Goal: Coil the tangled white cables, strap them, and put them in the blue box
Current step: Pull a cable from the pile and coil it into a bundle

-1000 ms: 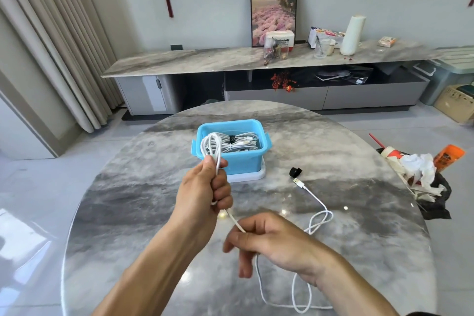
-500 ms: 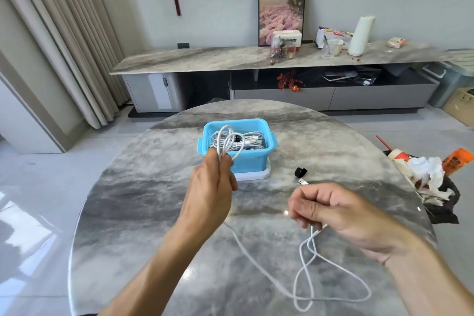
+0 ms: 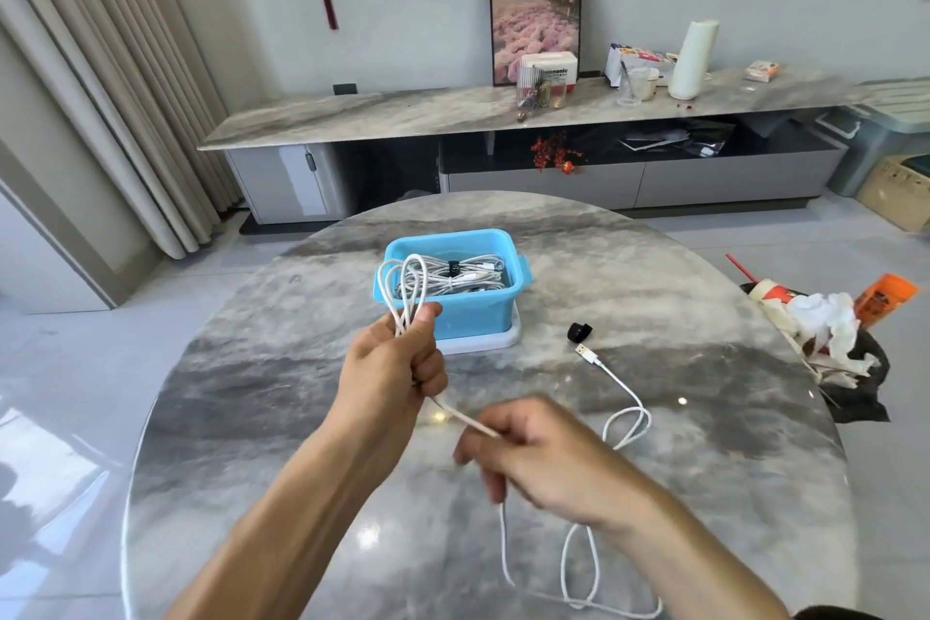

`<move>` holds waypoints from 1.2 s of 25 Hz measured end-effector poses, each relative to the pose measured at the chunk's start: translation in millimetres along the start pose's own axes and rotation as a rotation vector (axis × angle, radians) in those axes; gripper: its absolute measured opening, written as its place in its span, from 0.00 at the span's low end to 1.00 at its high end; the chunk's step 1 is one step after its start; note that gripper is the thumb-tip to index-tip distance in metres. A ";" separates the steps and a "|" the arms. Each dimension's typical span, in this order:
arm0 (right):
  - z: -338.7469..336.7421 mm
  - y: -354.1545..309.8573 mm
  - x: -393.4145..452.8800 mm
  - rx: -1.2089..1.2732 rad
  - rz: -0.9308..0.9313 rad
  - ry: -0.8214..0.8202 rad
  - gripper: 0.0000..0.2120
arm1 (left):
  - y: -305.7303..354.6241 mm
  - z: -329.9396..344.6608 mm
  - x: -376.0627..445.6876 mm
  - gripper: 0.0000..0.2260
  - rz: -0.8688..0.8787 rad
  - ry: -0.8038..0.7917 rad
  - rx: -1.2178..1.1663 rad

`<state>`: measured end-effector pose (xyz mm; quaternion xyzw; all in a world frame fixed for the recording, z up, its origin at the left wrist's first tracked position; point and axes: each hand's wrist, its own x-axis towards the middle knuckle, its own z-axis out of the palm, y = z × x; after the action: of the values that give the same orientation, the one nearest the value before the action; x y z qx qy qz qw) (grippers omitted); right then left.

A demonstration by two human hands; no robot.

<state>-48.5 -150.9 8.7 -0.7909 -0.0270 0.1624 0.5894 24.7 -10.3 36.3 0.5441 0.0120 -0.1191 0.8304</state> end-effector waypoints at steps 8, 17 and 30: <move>-46.1 -13.6 -26.9 -0.043 -0.064 0.008 0.08 | -4.7 -3.9 -6.0 0.12 0.158 -0.121 0.654; -41.3 -22.4 -22.5 0.651 -0.315 0.407 0.10 | -13.5 18.4 -26.7 0.14 0.011 -0.623 0.606; -66.0 -6.6 -24.1 -0.462 -0.569 0.582 0.10 | -11.1 11.2 -24.2 0.19 0.026 -0.693 0.859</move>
<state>-51.2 -215.5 37.0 -0.8752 -0.1119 -0.2446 0.4021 -2.4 -20.2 34.5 0.7632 -0.3183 -0.2751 0.4904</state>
